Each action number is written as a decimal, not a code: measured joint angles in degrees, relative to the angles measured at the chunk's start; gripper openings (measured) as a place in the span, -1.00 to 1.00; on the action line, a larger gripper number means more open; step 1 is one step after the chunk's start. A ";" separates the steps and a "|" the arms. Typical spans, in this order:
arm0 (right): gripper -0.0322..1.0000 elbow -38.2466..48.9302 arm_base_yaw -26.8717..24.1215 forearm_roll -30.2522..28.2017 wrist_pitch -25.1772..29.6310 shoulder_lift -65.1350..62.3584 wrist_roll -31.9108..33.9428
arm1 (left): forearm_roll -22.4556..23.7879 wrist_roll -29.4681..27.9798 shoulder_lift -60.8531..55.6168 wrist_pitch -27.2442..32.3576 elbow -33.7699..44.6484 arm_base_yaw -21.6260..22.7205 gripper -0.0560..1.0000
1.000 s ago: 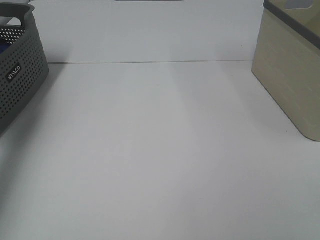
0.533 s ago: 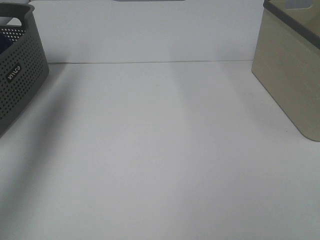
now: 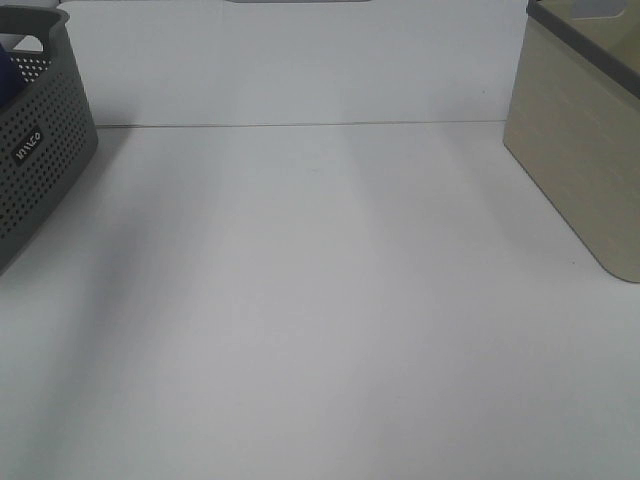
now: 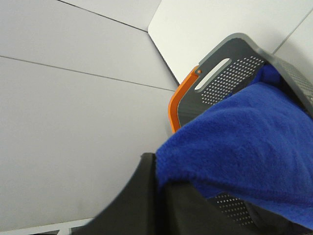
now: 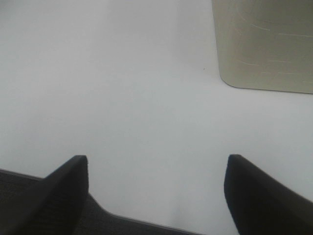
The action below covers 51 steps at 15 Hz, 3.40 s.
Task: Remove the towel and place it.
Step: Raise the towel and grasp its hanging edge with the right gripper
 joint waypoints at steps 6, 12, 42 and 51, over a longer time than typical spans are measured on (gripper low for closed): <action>0.52 -0.86 0.00 22.12 -13.81 9.28 -19.14 | 0.46 0.69 -1.49 2.52 0.00 -15.47 -0.89; 0.52 -0.92 0.00 58.33 -16.44 33.35 -62.11 | 0.34 0.86 -1.49 2.69 0.00 -24.12 -0.89; 0.40 -39.71 24.87 88.41 1.89 108.86 -106.11 | -16.44 2.41 -1.49 0.57 0.00 -29.45 -0.89; -0.01 -39.71 29.22 85.14 -6.13 108.86 -105.71 | -16.44 2.41 -1.49 0.57 0.00 -29.45 -0.89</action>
